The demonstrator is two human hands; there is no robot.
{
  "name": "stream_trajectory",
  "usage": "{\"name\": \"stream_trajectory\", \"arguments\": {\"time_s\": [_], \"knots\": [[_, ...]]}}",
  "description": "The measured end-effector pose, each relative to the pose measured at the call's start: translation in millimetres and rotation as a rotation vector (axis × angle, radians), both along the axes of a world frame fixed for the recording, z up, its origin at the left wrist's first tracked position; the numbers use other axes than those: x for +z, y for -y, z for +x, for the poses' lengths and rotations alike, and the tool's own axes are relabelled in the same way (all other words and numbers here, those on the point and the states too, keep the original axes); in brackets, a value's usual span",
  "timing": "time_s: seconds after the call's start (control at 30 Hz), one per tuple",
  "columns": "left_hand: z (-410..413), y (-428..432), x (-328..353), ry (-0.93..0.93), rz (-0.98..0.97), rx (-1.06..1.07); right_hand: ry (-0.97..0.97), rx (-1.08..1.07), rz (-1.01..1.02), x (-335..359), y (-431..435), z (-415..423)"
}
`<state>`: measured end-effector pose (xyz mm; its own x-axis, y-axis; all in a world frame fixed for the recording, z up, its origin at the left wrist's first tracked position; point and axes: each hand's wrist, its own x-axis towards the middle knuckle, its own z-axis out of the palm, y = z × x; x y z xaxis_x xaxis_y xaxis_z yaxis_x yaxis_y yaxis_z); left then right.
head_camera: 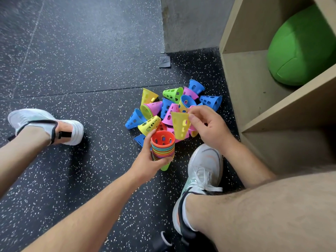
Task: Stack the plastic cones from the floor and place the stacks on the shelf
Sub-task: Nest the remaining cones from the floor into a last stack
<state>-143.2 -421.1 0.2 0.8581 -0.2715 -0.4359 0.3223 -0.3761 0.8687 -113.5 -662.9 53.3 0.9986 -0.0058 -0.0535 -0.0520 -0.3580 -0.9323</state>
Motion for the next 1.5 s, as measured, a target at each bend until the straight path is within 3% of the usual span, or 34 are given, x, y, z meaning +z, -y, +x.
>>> {"name": "stream_trajectory", "arguments": {"time_s": [0.1, 0.37, 0.43, 0.53, 0.63, 0.73, 0.93, 1.17, 1.27, 1.5], "knots": [[-1, 0, 0, -0.002, 0.000, -0.022, 0.040, 0.012, 0.034, 5, -18, 0], [-1, -3, -4, -0.029, 0.029, -0.027, -0.088, 0.301, -0.220, -8, -34, -22], [-1, -1, -3, -0.014, 0.046, -0.030, -0.056, 0.198, -0.198, -13, -33, -24], [0, 1, -1, 0.018, 0.085, -0.040, 0.022, -0.121, -0.255, -23, -25, -21], [0, 1, -1, 0.011, 0.105, -0.052, -0.107, -0.318, -0.349, -38, -10, -12], [0, 1, 1, -0.004, 0.103, -0.048, -0.261, -0.217, -0.506, -52, 0, -6], [2, 0, 2, -0.030, 0.089, -0.041, -0.252, -0.150, -0.565, -66, -2, 3], [0, -2, -1, -0.046, 0.072, -0.029, -0.028, -0.119, -0.571, -60, 5, 3], [1, -2, -1, -0.046, 0.068, -0.031, 0.053, 0.010, -0.462, -45, 12, 6], [0, 0, 1, -0.044, 0.047, -0.016, 0.328, 0.339, -0.523, -23, -12, 14]]}}
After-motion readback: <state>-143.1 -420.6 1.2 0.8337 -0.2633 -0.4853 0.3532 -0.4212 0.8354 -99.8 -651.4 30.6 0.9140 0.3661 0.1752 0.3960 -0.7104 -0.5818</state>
